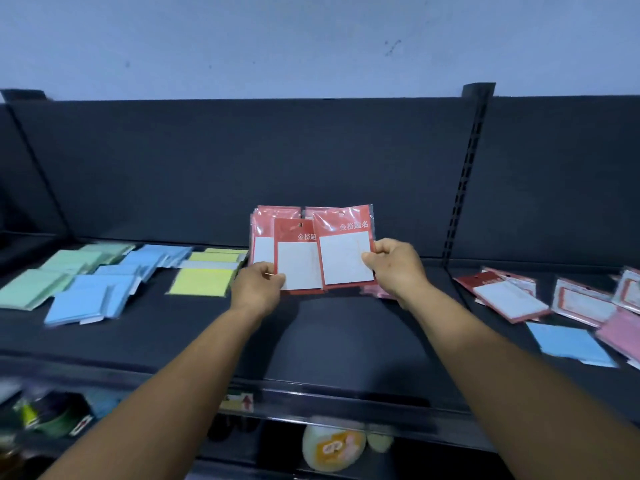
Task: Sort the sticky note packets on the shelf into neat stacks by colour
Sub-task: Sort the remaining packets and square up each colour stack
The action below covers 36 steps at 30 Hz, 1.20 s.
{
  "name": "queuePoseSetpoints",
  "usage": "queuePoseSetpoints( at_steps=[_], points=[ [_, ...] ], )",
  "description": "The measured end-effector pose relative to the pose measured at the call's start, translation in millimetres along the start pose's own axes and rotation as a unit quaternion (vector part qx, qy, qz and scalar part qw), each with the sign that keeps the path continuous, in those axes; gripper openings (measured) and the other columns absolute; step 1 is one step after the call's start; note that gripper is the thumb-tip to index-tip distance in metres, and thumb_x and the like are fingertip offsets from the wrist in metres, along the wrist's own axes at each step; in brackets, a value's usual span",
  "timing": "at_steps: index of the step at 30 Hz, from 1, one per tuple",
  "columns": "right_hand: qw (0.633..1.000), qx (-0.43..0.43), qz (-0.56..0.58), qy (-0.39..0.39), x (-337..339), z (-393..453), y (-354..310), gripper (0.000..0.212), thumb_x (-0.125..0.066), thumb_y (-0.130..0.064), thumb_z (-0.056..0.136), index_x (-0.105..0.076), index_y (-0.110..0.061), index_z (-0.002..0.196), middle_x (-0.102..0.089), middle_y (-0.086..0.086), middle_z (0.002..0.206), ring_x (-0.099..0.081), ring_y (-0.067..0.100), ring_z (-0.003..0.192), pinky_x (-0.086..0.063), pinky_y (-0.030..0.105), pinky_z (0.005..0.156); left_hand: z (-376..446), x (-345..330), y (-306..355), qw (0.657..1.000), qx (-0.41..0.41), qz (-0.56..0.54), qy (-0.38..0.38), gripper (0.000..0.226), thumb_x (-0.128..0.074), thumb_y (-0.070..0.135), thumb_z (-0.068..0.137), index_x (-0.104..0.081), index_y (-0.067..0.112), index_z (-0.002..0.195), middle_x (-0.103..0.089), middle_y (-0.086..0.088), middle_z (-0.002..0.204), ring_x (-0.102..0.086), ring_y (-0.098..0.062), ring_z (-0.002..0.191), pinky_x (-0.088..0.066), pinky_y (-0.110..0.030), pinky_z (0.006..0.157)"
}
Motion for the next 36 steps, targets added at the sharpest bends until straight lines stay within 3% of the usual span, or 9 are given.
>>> queuePoseSetpoints(
  at_steps=[2, 8, 11, 13, 18, 25, 29, 33, 36],
  points=[
    [1.0, -0.002, -0.012, -0.008, -21, -3, -6, 0.009, -0.06, -0.02, 0.089, -0.068, -0.016, 0.09, -0.072, 0.004, 0.093, -0.068, 0.027, 0.088, -0.057, 0.045, 0.079, 11, 12, -12, 1.0, 0.009, -0.002, 0.001, 0.017, -0.06, 0.017, 0.088, -0.069, 0.012, 0.101, -0.071, -0.004, 0.097, -0.065, -0.023, 0.091, -0.05, -0.031, 0.084],
    [0.997, -0.007, -0.077, -0.026, -75, -8, -12, 0.015, -0.059, -0.017, 0.088, -0.068, -0.004, 0.089, -0.071, 0.012, 0.095, -0.063, 0.027, 0.086, -0.05, 0.034, 0.078, 35, 33, -31, 0.998, -0.003, 0.06, -0.004, 0.014, -0.059, 0.015, 0.089, -0.067, 0.004, 0.094, -0.07, -0.009, 0.093, -0.063, -0.027, 0.091, -0.047, -0.03, 0.077],
    [0.989, -0.01, -0.144, -0.029, -97, -8, -12, 0.012, -0.061, -0.017, 0.084, -0.059, -0.011, 0.073, -0.064, 0.007, 0.082, -0.059, 0.026, 0.08, -0.045, 0.03, 0.069, 46, 34, -33, 0.994, -0.018, 0.103, -0.023, 0.011, -0.06, 0.015, 0.088, -0.067, 0.007, 0.09, -0.068, -0.006, 0.087, -0.06, -0.024, 0.083, -0.043, -0.026, 0.07],
    [0.985, -0.006, -0.168, -0.024, -109, -6, -15, 0.022, -0.061, -0.015, 0.082, -0.046, -0.016, 0.066, -0.058, 0.004, 0.076, -0.054, 0.024, 0.073, -0.041, 0.028, 0.063, 54, 34, -29, 0.991, -0.034, 0.129, -0.03, 0.011, -0.059, 0.015, 0.088, -0.066, 0.007, 0.085, -0.068, -0.007, 0.085, -0.061, -0.026, 0.083, -0.044, -0.028, 0.069],
    [0.982, -0.001, -0.19, -0.002, -128, 4, -27, 0.026, -0.06, -0.015, 0.084, -0.041, -0.017, 0.067, -0.058, 0.003, 0.08, -0.052, 0.024, 0.074, -0.039, 0.027, 0.062, 74, 35, -21, 0.984, -0.069, 0.162, -0.035, 0.013, -0.058, 0.012, 0.089, -0.071, 0.011, 0.089, -0.068, -0.008, 0.086, -0.059, -0.028, 0.081, -0.041, -0.026, 0.066],
    [0.984, -0.006, -0.178, 0.018, -140, 14, -29, 0.018, -0.063, -0.015, 0.087, -0.047, -0.012, 0.081, -0.055, 0.001, 0.077, -0.052, 0.023, 0.075, -0.037, 0.027, 0.059, 85, 32, -23, 0.972, -0.095, 0.211, -0.048, 0.021, -0.049, 0.002, 0.083, -0.069, 0.006, 0.09, -0.068, -0.011, 0.089, -0.055, -0.03, 0.077, -0.04, -0.027, 0.063],
    [0.981, -0.009, -0.191, 0.028, -143, 17, -26, 0.021, -0.063, -0.02, 0.088, -0.049, -0.01, 0.099, -0.061, 0.007, 0.098, -0.052, 0.024, 0.081, -0.036, 0.027, 0.067, 80, 29, -20, 0.96, -0.125, 0.242, -0.058, 0.015, -0.048, 0.005, 0.085, -0.062, 0.005, 0.092, -0.067, -0.011, 0.093, -0.055, -0.03, 0.08, -0.04, -0.029, 0.064],
    [0.976, 0.015, -0.214, 0.031, -139, 12, -31, 0.041, -0.064, -0.024, 0.087, -0.048, -0.008, 0.121, -0.051, 0.009, 0.122, -0.055, 0.028, 0.104, -0.042, 0.031, 0.078, 68, 29, -12, 0.948, -0.16, 0.265, -0.073, 0.015, -0.057, 0.009, 0.086, -0.056, 0.007, 0.101, -0.061, -0.011, 0.105, -0.057, -0.031, 0.095, -0.04, -0.031, 0.069],
    [0.959, 0.054, -0.279, 0.018, -132, 4, -37, 0.057, -0.062, -0.03, 0.088, -0.04, -0.011, 0.137, -0.043, 0.007, 0.136, -0.044, 0.026, 0.124, -0.04, 0.034, 0.096, 57, 25, -5, 0.933, -0.189, 0.292, -0.095, 0.04, -0.058, 0.017, 0.09, -0.047, 0.008, 0.127, -0.051, -0.011, 0.128, -0.048, -0.029, 0.118, -0.042, -0.035, 0.088]
  ],
)
Point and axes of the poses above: each hand's wrist, its own z-axis towards the middle knuckle, its own x-axis out of the back of the hand, y = z × x, the point moved 7 cm from there along z, towards the middle knuckle
